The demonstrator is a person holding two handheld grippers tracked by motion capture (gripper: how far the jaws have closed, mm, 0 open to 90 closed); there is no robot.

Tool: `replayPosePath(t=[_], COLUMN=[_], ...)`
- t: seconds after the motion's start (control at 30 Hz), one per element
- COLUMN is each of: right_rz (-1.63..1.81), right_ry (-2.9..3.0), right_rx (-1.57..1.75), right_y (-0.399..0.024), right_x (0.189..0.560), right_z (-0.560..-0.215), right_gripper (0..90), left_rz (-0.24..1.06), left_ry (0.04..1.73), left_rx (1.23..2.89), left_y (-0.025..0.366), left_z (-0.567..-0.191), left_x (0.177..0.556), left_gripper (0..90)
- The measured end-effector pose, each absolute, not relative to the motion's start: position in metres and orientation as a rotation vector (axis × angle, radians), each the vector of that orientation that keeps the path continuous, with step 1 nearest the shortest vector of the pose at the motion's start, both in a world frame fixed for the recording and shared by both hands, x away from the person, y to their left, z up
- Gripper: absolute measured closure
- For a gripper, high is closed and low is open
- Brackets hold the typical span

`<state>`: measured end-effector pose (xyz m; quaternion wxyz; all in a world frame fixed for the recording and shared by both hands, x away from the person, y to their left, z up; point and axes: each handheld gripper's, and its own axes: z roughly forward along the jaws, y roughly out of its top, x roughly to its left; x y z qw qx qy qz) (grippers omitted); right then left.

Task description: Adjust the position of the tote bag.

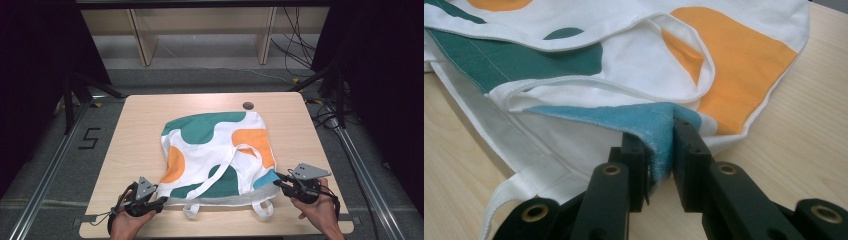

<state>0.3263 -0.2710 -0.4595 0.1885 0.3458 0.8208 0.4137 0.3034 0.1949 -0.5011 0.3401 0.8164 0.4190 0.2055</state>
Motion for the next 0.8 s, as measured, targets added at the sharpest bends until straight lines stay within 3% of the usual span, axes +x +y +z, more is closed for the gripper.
replayPosePath(t=[0.07,0.17,0.27,0.47,0.57,0.8], right_rz=[1.121,1.12,1.076,1.126,1.176,1.279], right_ry=[2.313,2.325,2.345,2.329,2.321,2.272], right_rx=[0.925,0.919,0.899,0.91,0.939,0.938], right_y=[-0.273,-0.272,-0.275,-0.278,-0.278,-0.282], right_x=[0.328,0.328,0.33,0.334,0.331,0.33], right_z=[-0.46,-0.46,-0.46,-0.452,-0.444,-0.426], right_gripper=[78.7,80.0,81.2,82.0,82.1,82.1], left_rz=[0.517,0.579,0.545,0.473,0.424,0.427], left_ry=[1.082,1.046,1.042,1.0,1.021,0.992], left_rx=[2.145,2.179,2.103,2.042,1.927,1.878], left_y=[0.196,0.195,0.197,0.202,0.204,0.204], left_z=[-0.503,-0.5,-0.496,-0.483,-0.474,-0.45], left_x=[0.307,0.308,0.308,0.304,0.301,0.296], left_gripper=[56.9,75.1,82.8,86.2,86.4,86.3])
